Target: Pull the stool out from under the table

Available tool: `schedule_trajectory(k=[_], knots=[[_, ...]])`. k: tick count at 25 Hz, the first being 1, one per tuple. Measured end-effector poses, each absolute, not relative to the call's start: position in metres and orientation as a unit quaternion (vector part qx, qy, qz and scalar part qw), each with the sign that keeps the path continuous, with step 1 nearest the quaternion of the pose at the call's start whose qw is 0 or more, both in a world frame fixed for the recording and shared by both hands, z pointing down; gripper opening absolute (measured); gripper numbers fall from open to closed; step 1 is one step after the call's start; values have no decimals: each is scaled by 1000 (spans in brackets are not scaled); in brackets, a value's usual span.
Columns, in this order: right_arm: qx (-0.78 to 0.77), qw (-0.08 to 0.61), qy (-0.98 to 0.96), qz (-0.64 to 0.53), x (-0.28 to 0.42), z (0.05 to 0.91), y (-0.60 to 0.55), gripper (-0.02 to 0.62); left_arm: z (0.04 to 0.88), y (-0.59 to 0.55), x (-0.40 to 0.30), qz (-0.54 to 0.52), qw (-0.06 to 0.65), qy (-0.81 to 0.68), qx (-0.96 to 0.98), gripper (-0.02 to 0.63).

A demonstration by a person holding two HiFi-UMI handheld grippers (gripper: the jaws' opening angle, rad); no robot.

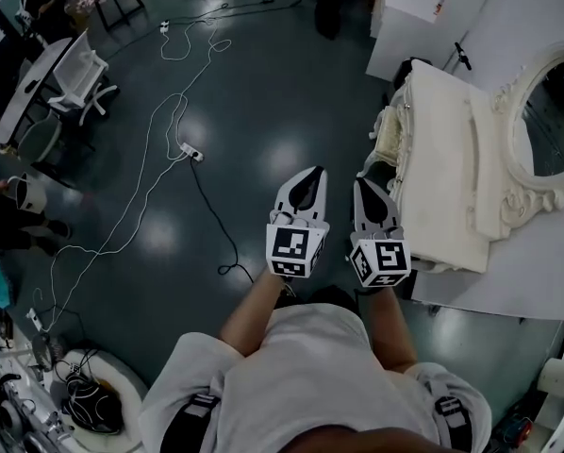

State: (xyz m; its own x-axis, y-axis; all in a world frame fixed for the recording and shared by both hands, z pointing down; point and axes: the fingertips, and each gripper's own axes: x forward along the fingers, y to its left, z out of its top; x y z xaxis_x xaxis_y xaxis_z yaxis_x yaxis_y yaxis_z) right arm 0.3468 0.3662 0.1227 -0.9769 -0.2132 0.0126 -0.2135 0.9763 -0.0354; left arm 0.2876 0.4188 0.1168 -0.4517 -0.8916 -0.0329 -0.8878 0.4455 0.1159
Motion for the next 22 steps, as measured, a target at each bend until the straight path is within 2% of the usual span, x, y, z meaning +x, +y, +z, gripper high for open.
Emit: schedule_trajectory(k=[6,12,22], knots=[[105,11,-994,21,309,130,345,15,124,407,248,-70,26,-855,513,11],[97,1,-995,27,234,131,299,15,129,366,178,-61,26,-857,511,11],[92,-5,-995,46,125,132,173,14,134,243,68,-40,45,-856,513,11]])
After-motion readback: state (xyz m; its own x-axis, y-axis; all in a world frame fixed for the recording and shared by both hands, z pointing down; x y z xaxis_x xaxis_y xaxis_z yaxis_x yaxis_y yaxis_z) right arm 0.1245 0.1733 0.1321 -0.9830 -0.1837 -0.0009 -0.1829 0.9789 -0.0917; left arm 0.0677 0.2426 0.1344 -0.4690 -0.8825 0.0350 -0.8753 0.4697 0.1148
